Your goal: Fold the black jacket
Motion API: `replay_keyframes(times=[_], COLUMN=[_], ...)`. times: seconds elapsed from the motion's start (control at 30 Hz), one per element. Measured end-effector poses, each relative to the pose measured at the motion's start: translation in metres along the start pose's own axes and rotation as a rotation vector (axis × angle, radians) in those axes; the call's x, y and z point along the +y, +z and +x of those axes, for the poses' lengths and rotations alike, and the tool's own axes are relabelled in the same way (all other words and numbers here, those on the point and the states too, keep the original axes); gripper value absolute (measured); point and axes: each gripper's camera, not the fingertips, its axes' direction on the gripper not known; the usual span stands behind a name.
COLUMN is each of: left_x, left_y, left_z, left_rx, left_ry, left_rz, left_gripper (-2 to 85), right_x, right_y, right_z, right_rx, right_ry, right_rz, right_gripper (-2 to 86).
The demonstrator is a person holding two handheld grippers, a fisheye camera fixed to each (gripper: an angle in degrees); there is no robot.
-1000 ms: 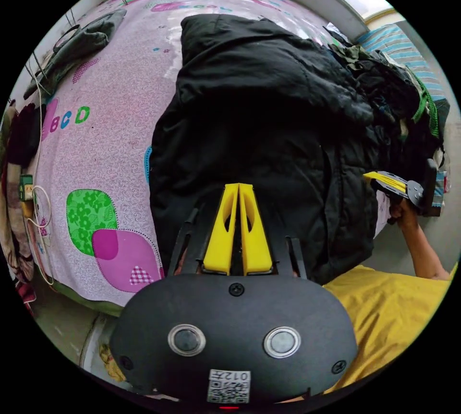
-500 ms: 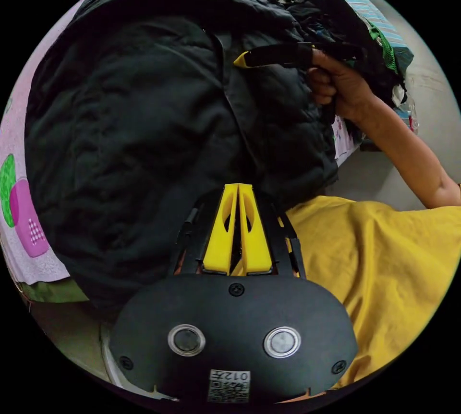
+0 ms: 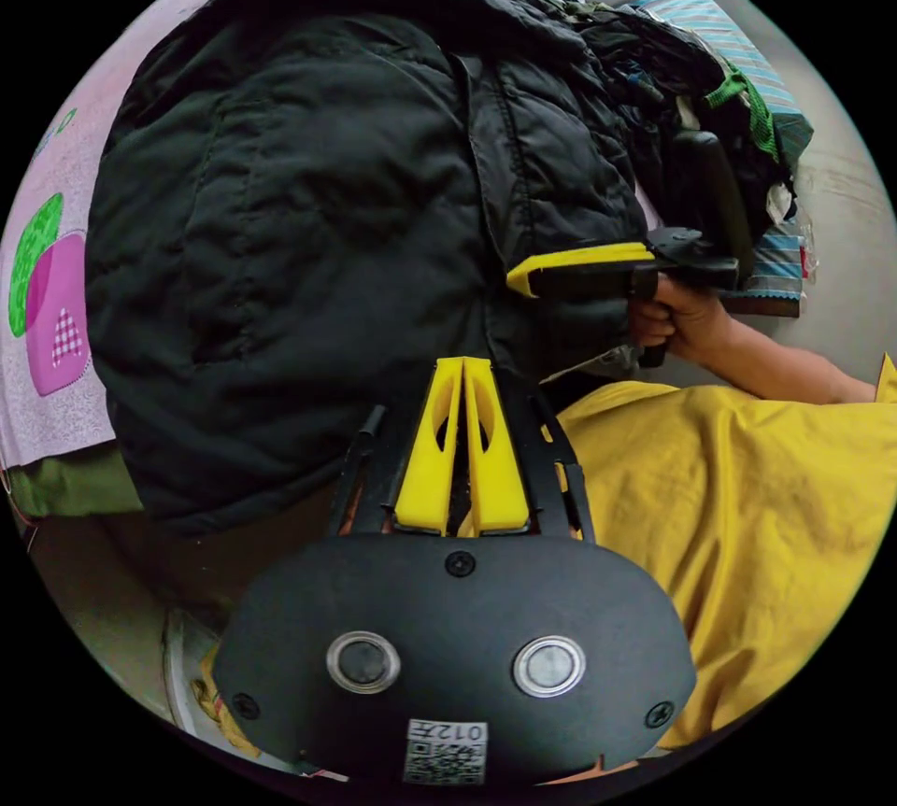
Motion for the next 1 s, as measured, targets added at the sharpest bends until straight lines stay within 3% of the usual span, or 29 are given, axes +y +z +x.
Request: replay_keyframes(times=[0.07, 0.17, 0.33, 0.53, 0.7, 0.8, 1.0], left_x=[0.011, 0.031, 0.069, 0.119, 0.156, 0.165, 0.186], left_y=[-0.004, -0.016, -0.046, -0.074, -0.090, -0.090, -0.093], left_z=[-0.003, -0.012, -0.040, -0.084, -0.104, -0.109, -0.125], left_rx=[-0.007, -0.034, -0.079, -0.158, -0.190, -0.210, -0.257], left_ry=[-0.007, -0.038, -0.156, -0.337, -0.394, -0.389, -0.461], left_rz=[0.015, 0.074, 0.204, 0.277, 0.305, 0.289, 0.275], left_gripper=[0.0, 0.0, -0.1, -0.1, 0.0, 0.1, 1.8], right_x=[0.010, 0.025, 0.032, 0.036, 0.057, 0.078, 0.094], right_y=[0.020, 0.015, -0.022, 0.027, 0.011, -0.006, 0.007], right_z=[-0.010, -0.025, -0.014, -0.014, -0.024, -0.026, -0.038], right_rx=[-0.189, -0.037, 0.047, 0.083, 0.045, 0.132, 0.174], right_ry=[-0.095, -0.172, -0.095, -0.097, -0.145, -0.138, -0.171], right_rz=[-0.147, -0.090, 0.148, -0.066, -0.037, 0.015, -0.104], right_gripper=[0.3, 0.1, 0.1, 0.4, 0.4, 0.3, 0.5])
